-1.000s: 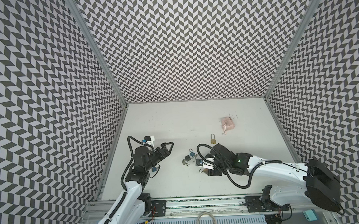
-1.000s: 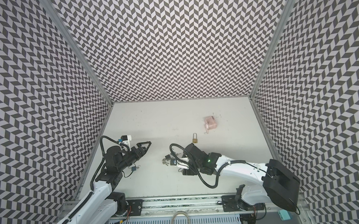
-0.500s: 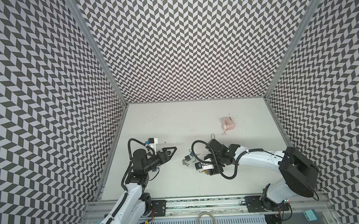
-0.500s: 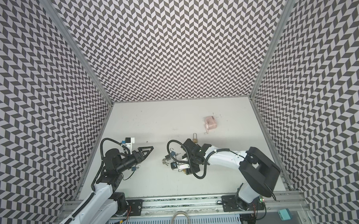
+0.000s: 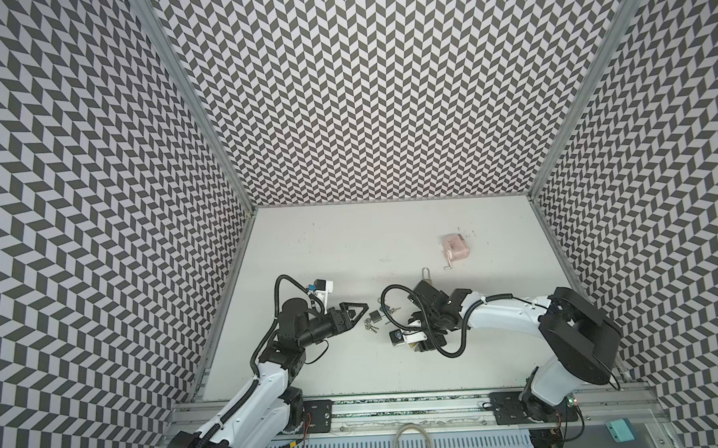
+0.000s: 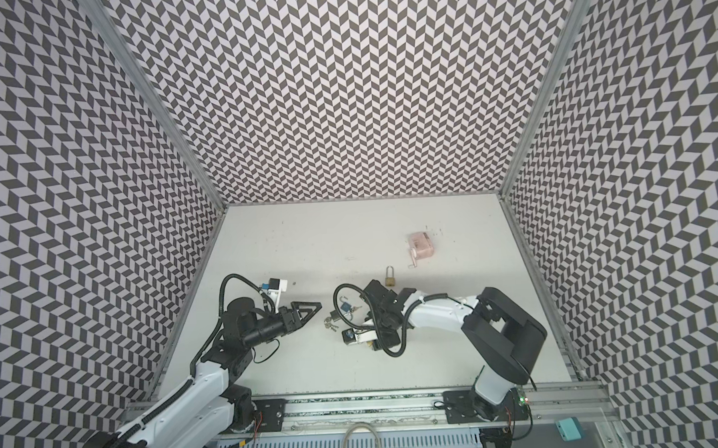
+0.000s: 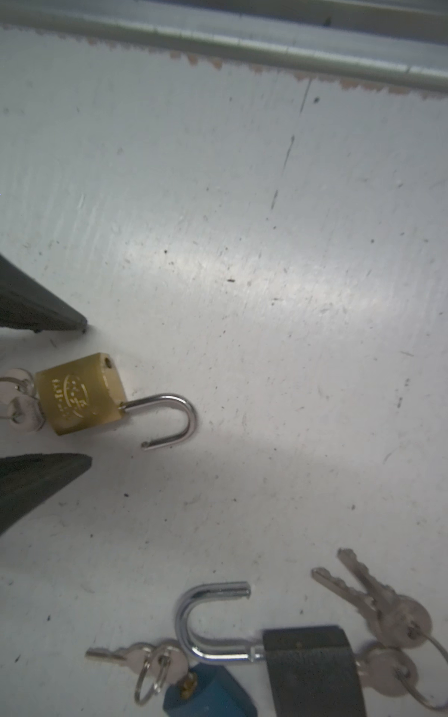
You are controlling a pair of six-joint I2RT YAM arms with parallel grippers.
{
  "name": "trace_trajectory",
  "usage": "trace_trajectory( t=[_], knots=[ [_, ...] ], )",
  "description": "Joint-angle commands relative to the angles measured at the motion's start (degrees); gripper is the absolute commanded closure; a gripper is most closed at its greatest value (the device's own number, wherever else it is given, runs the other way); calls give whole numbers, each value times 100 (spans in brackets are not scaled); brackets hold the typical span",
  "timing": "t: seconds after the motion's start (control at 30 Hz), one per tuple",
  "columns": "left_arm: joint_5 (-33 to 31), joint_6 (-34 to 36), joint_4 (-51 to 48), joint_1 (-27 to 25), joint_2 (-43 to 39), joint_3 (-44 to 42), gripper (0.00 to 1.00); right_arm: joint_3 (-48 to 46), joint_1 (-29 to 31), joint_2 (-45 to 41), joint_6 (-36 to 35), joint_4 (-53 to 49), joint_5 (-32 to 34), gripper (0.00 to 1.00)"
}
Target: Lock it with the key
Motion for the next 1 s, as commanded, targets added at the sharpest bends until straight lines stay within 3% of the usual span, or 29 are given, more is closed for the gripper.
trace_trajectory(
  t=[0.0,0.37,0.7,0.97],
  knots=[
    [-78,0,169,-29,-8,18,11,109,-16,176,-150,62,-137,53],
    [-155,43,18,-29,-112,36,11,127,-73,291,-85,-66,-155,63],
    [-184,119,-78,-29,-68,157,12,51,-139,231,-36,-27,-191,78],
    [-251,445,-290,14,-117,517,13,-252,-370,-418,296,631,-827,89]
  ],
)
